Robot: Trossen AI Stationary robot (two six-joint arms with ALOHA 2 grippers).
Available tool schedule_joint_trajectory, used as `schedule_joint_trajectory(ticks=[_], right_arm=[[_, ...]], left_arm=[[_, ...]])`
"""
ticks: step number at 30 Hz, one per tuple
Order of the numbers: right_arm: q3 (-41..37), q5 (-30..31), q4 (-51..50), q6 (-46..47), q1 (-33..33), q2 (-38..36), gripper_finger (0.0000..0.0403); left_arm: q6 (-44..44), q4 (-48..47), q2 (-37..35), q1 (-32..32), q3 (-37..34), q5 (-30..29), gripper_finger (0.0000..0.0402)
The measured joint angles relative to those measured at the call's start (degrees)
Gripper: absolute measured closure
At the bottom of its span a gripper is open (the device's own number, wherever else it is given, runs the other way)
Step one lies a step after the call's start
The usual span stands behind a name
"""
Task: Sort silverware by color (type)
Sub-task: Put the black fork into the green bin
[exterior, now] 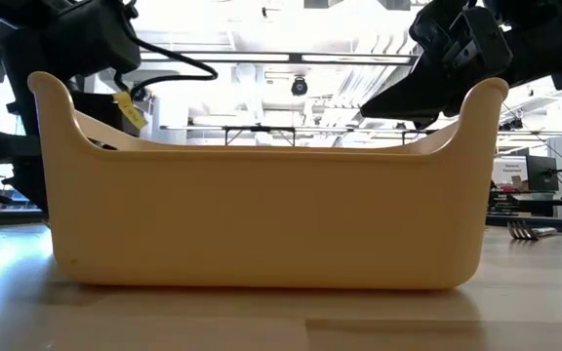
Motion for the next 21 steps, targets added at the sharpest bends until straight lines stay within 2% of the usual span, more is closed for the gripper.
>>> schedule_joint_trajectory(ticks=[13,21], right_arm=[[0.00,0.21,0.00,0.00,0.00,0.00,0.0402],[0.00,0.19,-0.02,0.00,0.00,0.00,0.0402]], left_arm=[[-0.33,-1.38,0.09,-0.03,-0.08,0.89,0.0315],[-0.33,-1.52,0.09,0.01,-0.14,0.86,0.0310]])
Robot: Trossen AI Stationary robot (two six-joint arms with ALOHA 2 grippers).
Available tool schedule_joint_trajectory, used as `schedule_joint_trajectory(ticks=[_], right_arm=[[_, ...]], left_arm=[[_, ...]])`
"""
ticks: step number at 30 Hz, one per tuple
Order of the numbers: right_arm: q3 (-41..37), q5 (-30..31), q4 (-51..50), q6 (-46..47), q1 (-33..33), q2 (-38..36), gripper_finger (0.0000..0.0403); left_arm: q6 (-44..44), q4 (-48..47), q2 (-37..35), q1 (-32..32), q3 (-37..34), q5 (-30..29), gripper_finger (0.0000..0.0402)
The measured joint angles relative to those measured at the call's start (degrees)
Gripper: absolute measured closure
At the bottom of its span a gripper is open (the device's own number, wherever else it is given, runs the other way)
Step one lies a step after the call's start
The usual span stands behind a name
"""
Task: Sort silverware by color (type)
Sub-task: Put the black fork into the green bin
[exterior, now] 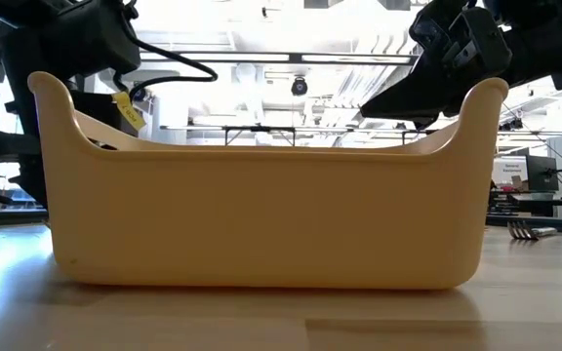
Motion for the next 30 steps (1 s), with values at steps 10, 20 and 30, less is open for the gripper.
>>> schedule_joint_trajectory(ticks=[10,20,30], right_arm=[[0.00,-0.02,0.00,0.00,0.00,0.00,0.0402],[0.00,-0.26,-0.42,0.46,0.02,0.00,0.0402],[0.00,-0.24,-0.42,0.46,0.00,0.00,0.0402]], left_arm=[[-0.16,-2.47,-2.91,0.09,-0.32,-0.24,0.0312],[-2.30,-5.62,-8.57,0.08,0.19,0.08,0.0313],[-3.00,-11.19,-15.38,0.05,6.80,-0.22,0.0314]])
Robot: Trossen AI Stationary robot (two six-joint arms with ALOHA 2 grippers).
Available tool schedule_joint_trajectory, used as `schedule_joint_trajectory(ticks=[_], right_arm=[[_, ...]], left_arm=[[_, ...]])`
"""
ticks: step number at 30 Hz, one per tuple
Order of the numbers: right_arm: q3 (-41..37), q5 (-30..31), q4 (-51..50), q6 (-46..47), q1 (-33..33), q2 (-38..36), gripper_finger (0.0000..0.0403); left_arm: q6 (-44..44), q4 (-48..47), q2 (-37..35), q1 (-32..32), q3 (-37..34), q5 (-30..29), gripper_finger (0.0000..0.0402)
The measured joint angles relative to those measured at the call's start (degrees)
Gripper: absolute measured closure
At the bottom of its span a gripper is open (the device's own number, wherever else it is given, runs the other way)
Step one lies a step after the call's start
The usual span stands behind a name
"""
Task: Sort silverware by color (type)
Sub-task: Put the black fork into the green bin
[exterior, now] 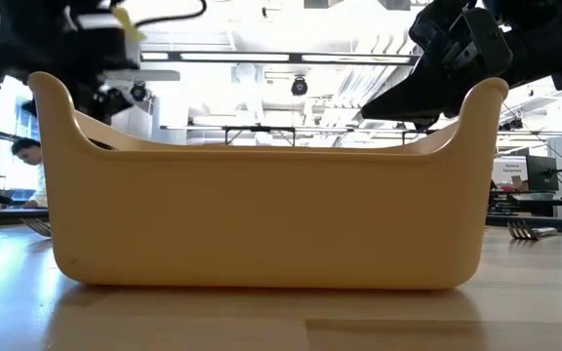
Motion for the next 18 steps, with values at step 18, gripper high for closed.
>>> schedule_joint_trajectory(ticks=[18], right_arm=[[0.00,0.05,-0.02,0.92,0.00,0.00,0.0402]], left_arm=[[19.45,-0.85,12.08,19.97,23.69,-0.64,0.0314]])
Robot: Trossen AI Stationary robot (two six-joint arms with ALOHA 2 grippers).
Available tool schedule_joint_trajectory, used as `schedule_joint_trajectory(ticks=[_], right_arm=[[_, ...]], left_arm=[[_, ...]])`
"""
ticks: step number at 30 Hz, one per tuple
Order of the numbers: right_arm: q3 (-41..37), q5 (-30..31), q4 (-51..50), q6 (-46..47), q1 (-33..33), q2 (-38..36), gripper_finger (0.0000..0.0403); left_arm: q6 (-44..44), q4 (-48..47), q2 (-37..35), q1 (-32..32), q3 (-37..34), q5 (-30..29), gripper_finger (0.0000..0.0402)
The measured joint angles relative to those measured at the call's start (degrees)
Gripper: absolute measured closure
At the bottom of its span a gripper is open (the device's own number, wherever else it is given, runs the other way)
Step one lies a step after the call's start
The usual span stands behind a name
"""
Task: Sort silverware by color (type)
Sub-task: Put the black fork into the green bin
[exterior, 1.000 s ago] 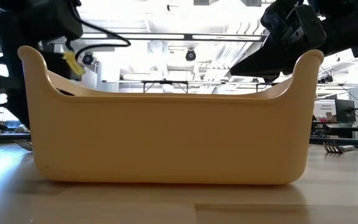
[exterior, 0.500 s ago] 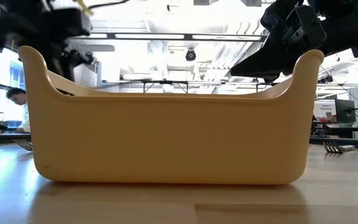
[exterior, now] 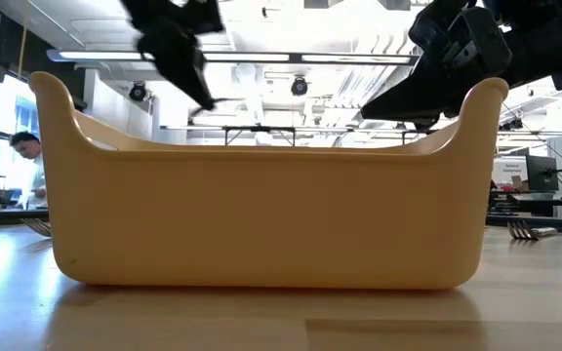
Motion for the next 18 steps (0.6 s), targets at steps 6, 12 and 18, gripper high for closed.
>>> schedule_joint_trajectory(ticks=[6,12,18], right_arm=[[0.00,0.23,-0.26,0.15,0.00,0.00,0.0402],[0.00,0.19,-0.26,0.67,0.00,0.00,0.0402],[0.00,0.17,-0.20,0.71,0.00,0.00,0.0402]], left_arm=[[7.28,0.62,11.37,8.78,9.83,2.89,0.0314],[10.79,2.60,21.52,16.56,18.38,7.19,0.0314],[11.57,2.70,31.09,22.12,25.34,6.79,0.0314]])
